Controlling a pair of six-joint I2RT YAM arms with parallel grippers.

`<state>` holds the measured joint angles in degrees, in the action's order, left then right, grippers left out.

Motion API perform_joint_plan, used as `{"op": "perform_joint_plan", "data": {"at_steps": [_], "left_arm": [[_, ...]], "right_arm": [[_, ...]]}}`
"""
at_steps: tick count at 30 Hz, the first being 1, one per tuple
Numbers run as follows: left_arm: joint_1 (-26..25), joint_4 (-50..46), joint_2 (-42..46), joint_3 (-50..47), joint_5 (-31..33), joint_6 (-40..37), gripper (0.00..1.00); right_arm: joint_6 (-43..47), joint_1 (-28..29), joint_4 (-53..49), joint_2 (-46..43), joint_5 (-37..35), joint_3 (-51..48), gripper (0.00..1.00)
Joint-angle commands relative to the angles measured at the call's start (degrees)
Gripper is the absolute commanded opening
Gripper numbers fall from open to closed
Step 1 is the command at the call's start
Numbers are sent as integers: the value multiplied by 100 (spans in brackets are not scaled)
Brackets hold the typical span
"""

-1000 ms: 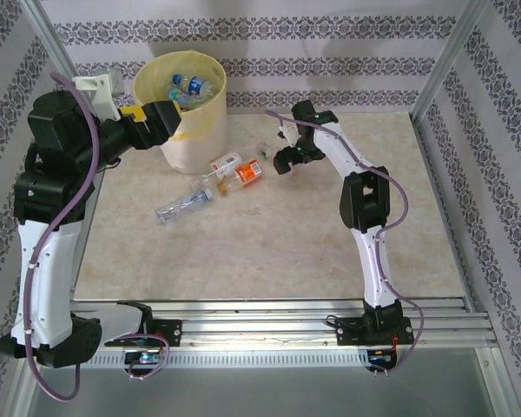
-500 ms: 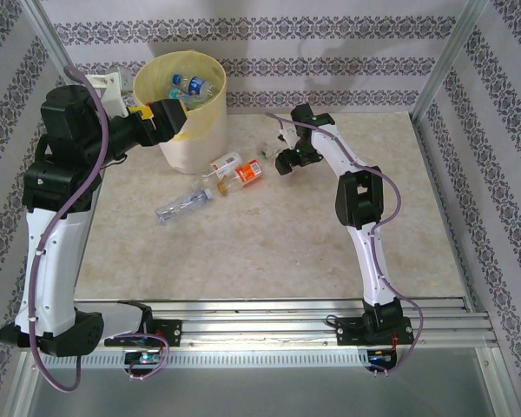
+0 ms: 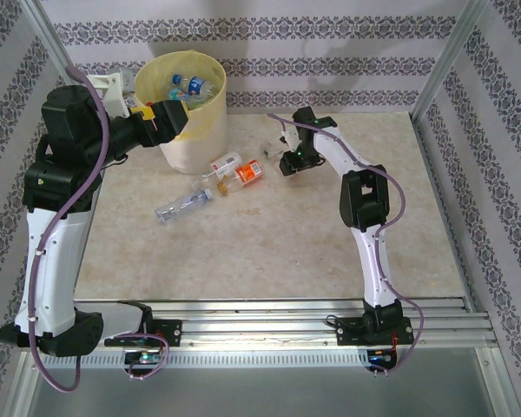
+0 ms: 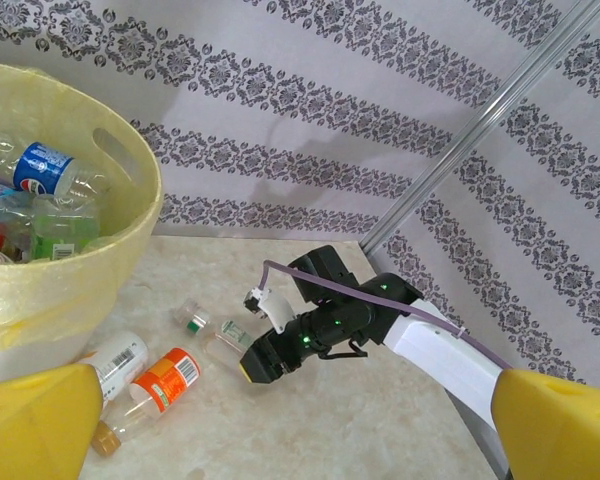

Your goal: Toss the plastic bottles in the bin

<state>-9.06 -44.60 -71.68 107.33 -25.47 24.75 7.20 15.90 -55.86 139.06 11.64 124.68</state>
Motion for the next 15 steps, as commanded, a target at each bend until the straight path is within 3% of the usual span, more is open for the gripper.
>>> {"op": "perform_joint_plan", "data": {"at_steps": [1, 10, 15], "left_arm": [[-91, 123, 11, -109, -123, 136, 100], [-139, 1004, 90, -854, -37, 850, 100], [-404, 1123, -26, -1015, 37, 948, 100]], "right_arm": [[-115, 47, -19, -370, 102, -363, 32], [-349, 93, 346, -1348, 54, -1586, 29], [-446, 99, 564, -2023, -2, -2381, 28]]}}
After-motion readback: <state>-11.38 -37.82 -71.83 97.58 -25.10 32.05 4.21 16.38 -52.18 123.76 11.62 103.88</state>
